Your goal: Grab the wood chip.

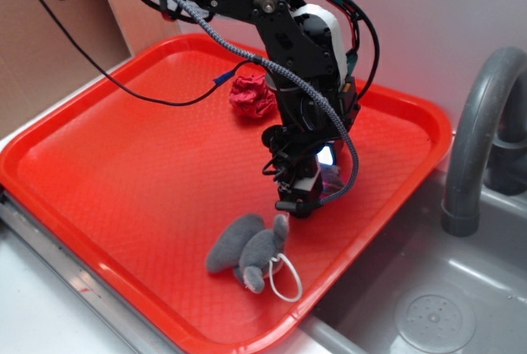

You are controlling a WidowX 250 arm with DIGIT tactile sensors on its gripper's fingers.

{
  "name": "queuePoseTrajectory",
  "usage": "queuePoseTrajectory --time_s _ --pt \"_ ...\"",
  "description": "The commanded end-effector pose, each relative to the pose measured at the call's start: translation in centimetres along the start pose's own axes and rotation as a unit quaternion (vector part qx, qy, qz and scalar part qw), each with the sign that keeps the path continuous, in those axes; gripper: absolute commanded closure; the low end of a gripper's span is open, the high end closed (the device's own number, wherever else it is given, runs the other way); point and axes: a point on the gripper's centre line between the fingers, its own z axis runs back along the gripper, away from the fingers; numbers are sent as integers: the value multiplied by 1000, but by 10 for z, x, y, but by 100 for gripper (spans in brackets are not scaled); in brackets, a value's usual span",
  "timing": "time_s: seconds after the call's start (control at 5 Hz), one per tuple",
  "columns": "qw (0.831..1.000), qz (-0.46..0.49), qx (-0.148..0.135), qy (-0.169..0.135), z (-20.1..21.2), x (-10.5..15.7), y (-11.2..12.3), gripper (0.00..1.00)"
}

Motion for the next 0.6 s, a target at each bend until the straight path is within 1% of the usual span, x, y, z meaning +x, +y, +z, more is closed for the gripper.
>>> queuePoseTrajectory --time_s 0.0,0.2,0.4 --pt "994 112 6 18 40 -8 -5 100" --pt "970 241 -40 -5 86 -26 14 100" --pt "934 351 -56 -26 113 -60 28 100"
